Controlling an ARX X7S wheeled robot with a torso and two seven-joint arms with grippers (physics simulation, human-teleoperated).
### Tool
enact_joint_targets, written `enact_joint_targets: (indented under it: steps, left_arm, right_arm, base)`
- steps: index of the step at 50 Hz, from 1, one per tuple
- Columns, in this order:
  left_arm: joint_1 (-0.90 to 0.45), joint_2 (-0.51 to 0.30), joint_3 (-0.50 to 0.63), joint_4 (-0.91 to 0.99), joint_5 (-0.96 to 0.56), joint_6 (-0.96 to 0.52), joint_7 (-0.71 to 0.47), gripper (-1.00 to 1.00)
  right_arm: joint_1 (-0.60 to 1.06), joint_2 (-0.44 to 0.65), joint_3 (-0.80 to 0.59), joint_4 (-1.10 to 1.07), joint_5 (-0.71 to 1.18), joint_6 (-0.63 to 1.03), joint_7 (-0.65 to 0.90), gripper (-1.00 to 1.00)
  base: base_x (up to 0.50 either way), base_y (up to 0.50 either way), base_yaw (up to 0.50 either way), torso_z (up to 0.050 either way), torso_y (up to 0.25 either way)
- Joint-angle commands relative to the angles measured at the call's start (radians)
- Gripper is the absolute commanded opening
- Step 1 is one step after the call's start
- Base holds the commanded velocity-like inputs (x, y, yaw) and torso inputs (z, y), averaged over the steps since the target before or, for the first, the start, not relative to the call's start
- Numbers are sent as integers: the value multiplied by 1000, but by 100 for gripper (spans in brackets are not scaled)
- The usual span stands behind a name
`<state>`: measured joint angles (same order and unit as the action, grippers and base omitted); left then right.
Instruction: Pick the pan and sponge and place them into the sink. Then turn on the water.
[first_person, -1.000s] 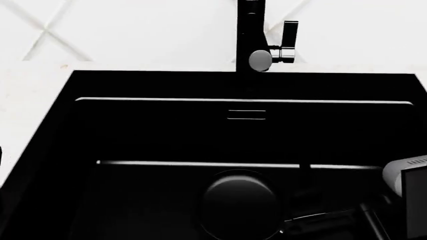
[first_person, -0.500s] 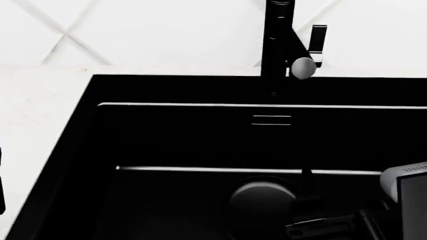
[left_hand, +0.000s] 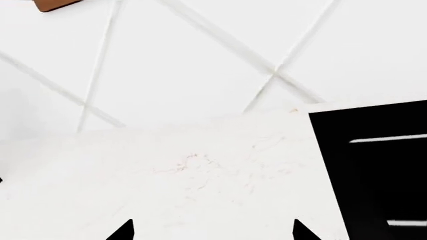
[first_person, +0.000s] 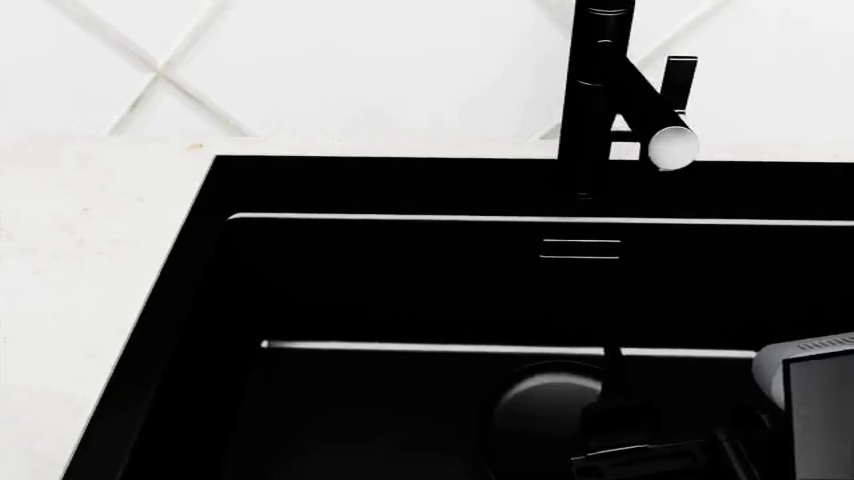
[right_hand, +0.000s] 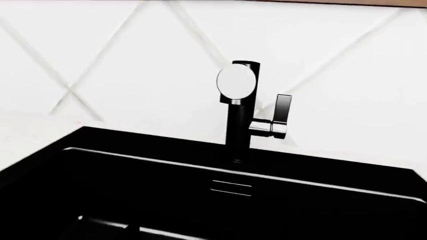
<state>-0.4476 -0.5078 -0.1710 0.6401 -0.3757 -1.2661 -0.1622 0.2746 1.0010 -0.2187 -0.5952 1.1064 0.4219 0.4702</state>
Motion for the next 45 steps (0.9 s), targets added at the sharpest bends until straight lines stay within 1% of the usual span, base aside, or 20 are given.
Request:
enact_joint_targets:
  steps: [1, 5, 6, 7, 8, 9, 13, 15, 17, 18, 20, 22, 23, 25, 26, 29, 32, 34, 43, 45]
  left_arm:
    - [-18, 49, 21, 75, 23, -109, -100, 100]
    - [-25, 69, 19, 75, 22, -138, -115, 100]
    - [-16, 55, 41, 74, 23, -120, -109, 100]
    - [-18, 56, 44, 74, 16, -135, -104, 100]
    - [-39, 77, 28, 71, 0, -199, -103, 100]
    - [-29, 71, 38, 75, 5, -176, -105, 100]
    - [-28, 69, 22, 66, -8, -207, -95, 100]
    - [-30, 82, 36, 57, 3, -205, -116, 100]
    - [-30, 72, 31, 70, -13, -235, -102, 100]
    - [-48, 104, 10, 76, -29, -285, -103, 100]
    - [-43, 92, -10, 70, -39, -293, -94, 100]
    - [-42, 96, -42, 36, -152, -303, -164, 100]
    - [-29, 79, 6, 59, -129, -276, -195, 100]
    - [-23, 86, -19, 56, -168, -302, -201, 100]
    - [-25, 75, -10, 45, -207, -303, -242, 100]
    - [-29, 53, -60, -6, -383, -303, -384, 100]
    - [-33, 85, -132, -49, -466, -300, -474, 100]
    - [-26, 70, -137, -65, -487, -289, -477, 100]
    - [-50, 103, -177, -165, -523, -266, -509, 100]
    - [-68, 115, -189, -200, -548, -288, -513, 100]
  right_arm:
    - [4, -16, -6, 16, 3, 15, -2, 100]
    - [-7, -21, -6, 20, 0, 8, -4, 100]
    - [-12, -20, -3, 20, 1, 3, -6, 100]
    - [-15, -19, 0, 19, 2, 1, -5, 100]
    - [-18, -18, 4, 21, 4, -3, -5, 100]
    - [-18, -19, 1, 23, 4, -1, -7, 100]
    - [-20, -23, -4, 25, 0, -1, -10, 100]
    - [-25, -26, -5, 30, -4, -4, -12, 100]
    - [-29, -21, 0, 26, 1, -6, -10, 100]
    - [-35, -16, 7, 21, 7, -10, -11, 100]
    - [-42, -12, 11, 23, 6, -13, -12, 100]
    - [-48, -10, 16, 25, 7, -18, -12, 100]
    - [-47, -12, 15, 26, 6, -18, -12, 100]
    - [-44, -16, 9, 27, 2, -16, -14, 100]
    - [-44, -16, 10, 27, 3, -16, -14, 100]
    - [-51, -13, 15, 26, 3, -21, -14, 100]
    - [-59, -13, 18, 25, 1, -27, -13, 100]
    - [-65, -16, 17, 26, -3, -31, -16, 100]
    - [-82, -25, 13, 30, -15, -42, -21, 100]
    - [-80, -28, 9, 33, -15, -39, -22, 100]
  base:
    - [0, 0, 0, 0, 0]
    - [0, 0, 0, 0, 0]
    - [0, 0, 0, 0, 0]
    - [0, 0, 0, 0, 0]
    - [0, 0, 0, 0, 0]
    - [0, 0, 0, 0, 0]
    - [0, 0, 0, 0, 0]
    - [0, 0, 0, 0, 0]
    - [0, 0, 0, 0, 0]
    - [0, 0, 0, 0, 0]
    - [0, 0, 0, 0, 0]
    - [0, 0, 0, 0, 0]
    - [0, 0, 0, 0, 0]
    - [0, 0, 0, 0, 0]
    - [0, 0, 0, 0, 0]
    - [0, 0, 0, 0, 0]
    - [0, 0, 0, 0, 0]
    - [0, 0, 0, 0, 0]
    - [0, 0, 0, 0, 0]
    - [0, 0, 0, 0, 0]
